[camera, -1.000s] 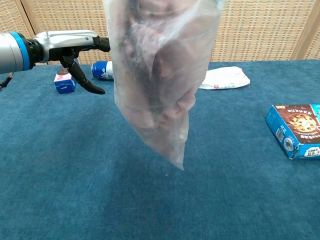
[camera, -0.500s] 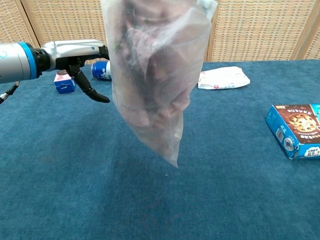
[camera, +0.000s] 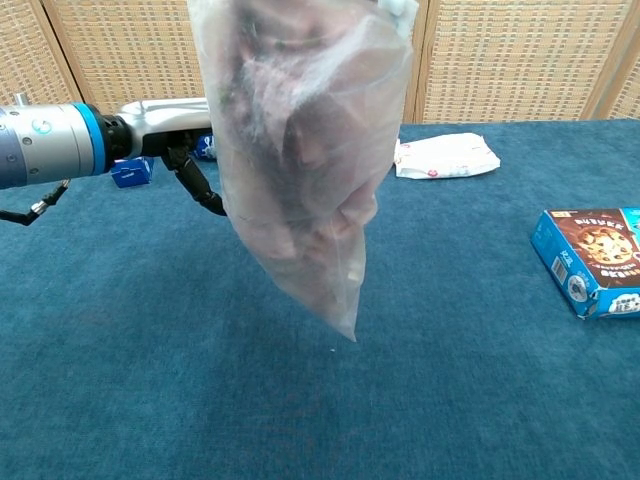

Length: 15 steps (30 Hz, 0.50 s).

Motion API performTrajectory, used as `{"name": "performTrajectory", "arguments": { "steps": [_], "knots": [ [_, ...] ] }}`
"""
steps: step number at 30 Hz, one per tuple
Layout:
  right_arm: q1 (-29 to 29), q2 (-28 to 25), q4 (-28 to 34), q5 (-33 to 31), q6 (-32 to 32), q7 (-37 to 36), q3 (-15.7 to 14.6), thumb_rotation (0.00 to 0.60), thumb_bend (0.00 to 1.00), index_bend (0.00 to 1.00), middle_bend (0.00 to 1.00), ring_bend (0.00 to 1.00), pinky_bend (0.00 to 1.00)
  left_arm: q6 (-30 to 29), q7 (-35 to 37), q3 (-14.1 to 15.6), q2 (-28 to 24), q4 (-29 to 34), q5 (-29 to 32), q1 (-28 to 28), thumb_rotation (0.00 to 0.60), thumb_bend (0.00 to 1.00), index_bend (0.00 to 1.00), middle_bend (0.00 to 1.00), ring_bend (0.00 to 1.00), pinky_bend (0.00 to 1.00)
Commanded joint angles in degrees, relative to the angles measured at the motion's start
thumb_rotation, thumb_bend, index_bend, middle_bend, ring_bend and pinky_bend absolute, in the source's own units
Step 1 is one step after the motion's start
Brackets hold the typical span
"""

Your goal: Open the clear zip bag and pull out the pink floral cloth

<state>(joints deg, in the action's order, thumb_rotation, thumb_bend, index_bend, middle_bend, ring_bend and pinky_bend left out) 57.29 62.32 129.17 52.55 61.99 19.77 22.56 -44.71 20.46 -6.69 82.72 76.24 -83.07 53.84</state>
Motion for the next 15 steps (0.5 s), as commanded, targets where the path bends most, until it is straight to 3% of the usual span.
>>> {"name": "performTrajectory", "arguments": {
  "steps": [1, 15],
  "knots": [
    [0.0, 0.0, 0.0, -0.1, 0.1, 0.0, 0.0, 0.6, 0.82, 0.79, 0.52, 0.42, 0.23, 0.1, -0.1, -0.1, 0.2, 0.1, 0.2, 0.1, 0.6, 0.28, 0.39, 0.0, 0.0, 0.0],
    [-0.1, -0.8, 0.7, 0.2, 0.5, -0.5, 0.0, 0.6, 0.82, 0.79, 0.52, 0.42, 0.23, 0.9, -2.0, -0.7, 1.5, 0.4, 2.0, 0.6, 0.6, 0.4, 0.46, 0.0, 0.0, 0.0]
  ]
}}
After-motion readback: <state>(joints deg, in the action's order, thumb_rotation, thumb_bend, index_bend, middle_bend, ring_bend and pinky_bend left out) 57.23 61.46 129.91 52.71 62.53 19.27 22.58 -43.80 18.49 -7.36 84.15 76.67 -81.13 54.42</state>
